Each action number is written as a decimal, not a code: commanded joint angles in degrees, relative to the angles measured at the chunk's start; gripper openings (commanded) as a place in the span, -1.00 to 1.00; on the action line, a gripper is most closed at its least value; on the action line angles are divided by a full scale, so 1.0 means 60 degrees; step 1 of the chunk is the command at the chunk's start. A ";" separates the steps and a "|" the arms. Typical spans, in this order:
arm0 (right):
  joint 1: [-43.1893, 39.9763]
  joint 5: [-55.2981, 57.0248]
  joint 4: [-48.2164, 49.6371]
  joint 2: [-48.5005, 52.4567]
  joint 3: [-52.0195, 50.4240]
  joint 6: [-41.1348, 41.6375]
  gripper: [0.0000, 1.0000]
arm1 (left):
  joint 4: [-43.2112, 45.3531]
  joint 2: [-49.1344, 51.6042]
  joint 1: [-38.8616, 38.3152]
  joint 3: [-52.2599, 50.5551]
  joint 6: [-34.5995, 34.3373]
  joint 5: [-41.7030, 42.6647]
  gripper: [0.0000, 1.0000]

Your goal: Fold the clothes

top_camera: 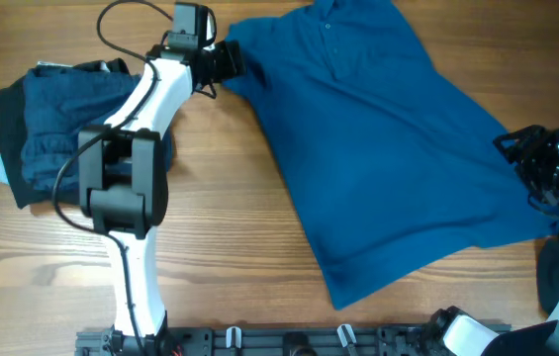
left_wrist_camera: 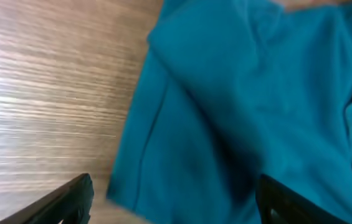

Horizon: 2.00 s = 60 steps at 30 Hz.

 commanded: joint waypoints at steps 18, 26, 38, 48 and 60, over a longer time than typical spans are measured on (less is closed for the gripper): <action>0.0066 0.0608 -0.0226 0.0015 -0.0044 -0.0448 0.37 | -0.4091 -0.1198 0.0306 0.0044 -0.0474 -0.2102 -0.92; 0.0066 0.0933 0.0051 0.0812 -0.0255 -0.0444 0.36 | -0.5996 -0.2776 0.0331 0.0044 -0.0466 -0.4284 -0.92; 0.0055 0.3075 0.0918 0.3421 -0.0255 0.0754 -0.47 | -0.7504 -0.2940 0.0331 0.0044 -0.0474 -0.4790 -0.92; 0.0055 0.3901 0.3257 0.5741 -0.0251 0.2874 -0.91 | -0.7504 -0.3625 0.0331 0.0044 -0.0474 -0.4783 -0.92; 0.0073 0.3144 0.5508 0.7588 0.1708 0.3701 -0.92 | -0.7428 -0.3865 0.0262 0.0044 -0.0477 -0.3544 -0.46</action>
